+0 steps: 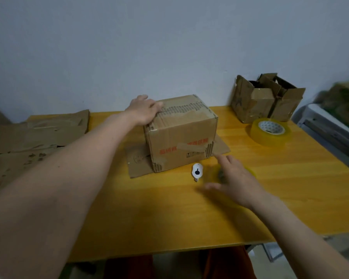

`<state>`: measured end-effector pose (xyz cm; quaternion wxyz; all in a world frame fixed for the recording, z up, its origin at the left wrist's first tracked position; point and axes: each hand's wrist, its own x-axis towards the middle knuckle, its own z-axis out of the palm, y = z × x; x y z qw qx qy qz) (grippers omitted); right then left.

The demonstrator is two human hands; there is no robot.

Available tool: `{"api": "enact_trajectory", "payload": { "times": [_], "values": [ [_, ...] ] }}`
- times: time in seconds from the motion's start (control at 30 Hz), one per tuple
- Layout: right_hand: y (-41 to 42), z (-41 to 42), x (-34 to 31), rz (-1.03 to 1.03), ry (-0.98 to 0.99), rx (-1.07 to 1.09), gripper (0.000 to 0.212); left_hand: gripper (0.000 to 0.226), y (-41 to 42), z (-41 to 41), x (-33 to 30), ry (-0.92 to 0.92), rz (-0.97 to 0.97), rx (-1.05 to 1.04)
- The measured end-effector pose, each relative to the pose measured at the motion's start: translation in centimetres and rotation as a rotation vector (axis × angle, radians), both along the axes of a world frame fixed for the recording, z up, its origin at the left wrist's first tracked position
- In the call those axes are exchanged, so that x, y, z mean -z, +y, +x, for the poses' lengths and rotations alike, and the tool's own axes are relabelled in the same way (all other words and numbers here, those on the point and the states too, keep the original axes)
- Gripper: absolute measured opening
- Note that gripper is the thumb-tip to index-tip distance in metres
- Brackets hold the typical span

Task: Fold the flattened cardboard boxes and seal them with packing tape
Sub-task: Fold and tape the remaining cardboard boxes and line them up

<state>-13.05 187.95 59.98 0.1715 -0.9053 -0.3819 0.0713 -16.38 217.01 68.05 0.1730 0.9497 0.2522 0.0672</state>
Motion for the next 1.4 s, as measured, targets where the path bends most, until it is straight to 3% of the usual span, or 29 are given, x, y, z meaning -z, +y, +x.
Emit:
{"api": "enact_trajectory", "payload": {
  "times": [0.1, 0.17, 0.23, 0.4, 0.53, 0.63, 0.73, 0.8, 0.87, 1.03, 1.17, 1.3, 1.4],
  "values": [
    [3.1, -0.7, -1.6, 0.470, 0.360, -0.015, 0.093, 0.052, 0.8, -0.2, 0.5, 0.006, 0.008, 0.031],
    [5.3, -0.8, -2.0, 0.634, 0.543, -0.056, 0.102, 0.053, 1.0, -1.0, 0.7, 0.010, 0.067, 0.021],
    [7.3, -0.8, -2.2, 0.709, 0.632, -0.045, 0.109, 0.053, 1.1, -2.3, 0.8, 0.015, 0.043, 0.015],
    [10.6, -0.2, -2.5, 0.810, 0.774, 0.006, 0.098, 0.057, 1.1, -5.9, 0.0, -0.020, -0.085, -0.020],
    [11.0, 0.3, -4.2, 0.782, 0.865, -0.080, 0.054, 0.064, 0.1, -9.0, -0.2, -0.046, -0.068, 0.040],
    [10.0, 1.7, -5.9, 0.529, 0.767, -0.149, 0.076, 0.068, -1.0, -10.9, 0.3, -0.165, -0.111, 0.075],
    [10.8, 1.9, -7.5, 0.330, 0.549, -0.214, 0.067, 0.062, -1.6, -10.9, 2.3, -0.358, -0.076, 0.095],
    [12.2, 2.1, -7.5, 0.253, 0.330, -0.286, 0.062, 0.060, -1.9, -10.5, 4.0, -0.364, -0.125, 0.179],
    [13.1, 2.4, -6.5, 0.188, 0.139, -0.364, 0.071, 0.059, -2.1, -10.4, 5.1, -0.386, -0.134, 0.209],
    [12.9, 3.1, -4.6, 0.296, 0.088, -0.410, 0.086, 0.041, -1.5, -10.5, 6.6, -0.496, -0.109, 0.242],
    [12.8, 3.2, -4.0, 0.356, 0.033, -0.417, 0.083, 0.049, -1.4, -10.6, 7.4, -0.579, -0.115, 0.232],
    [12.7, 3.4, -3.9, 0.337, -0.028, -0.432, 0.084, 0.072, -1.6, -11.0, 7.6, -0.561, -0.043, 0.257],
    [12.8, 3.6, -3.7, 0.353, -0.003, -0.443, 0.088, 0.065, -0.4, -11.7, 6.4, -0.539, -0.170, 0.304]
  ]
}}
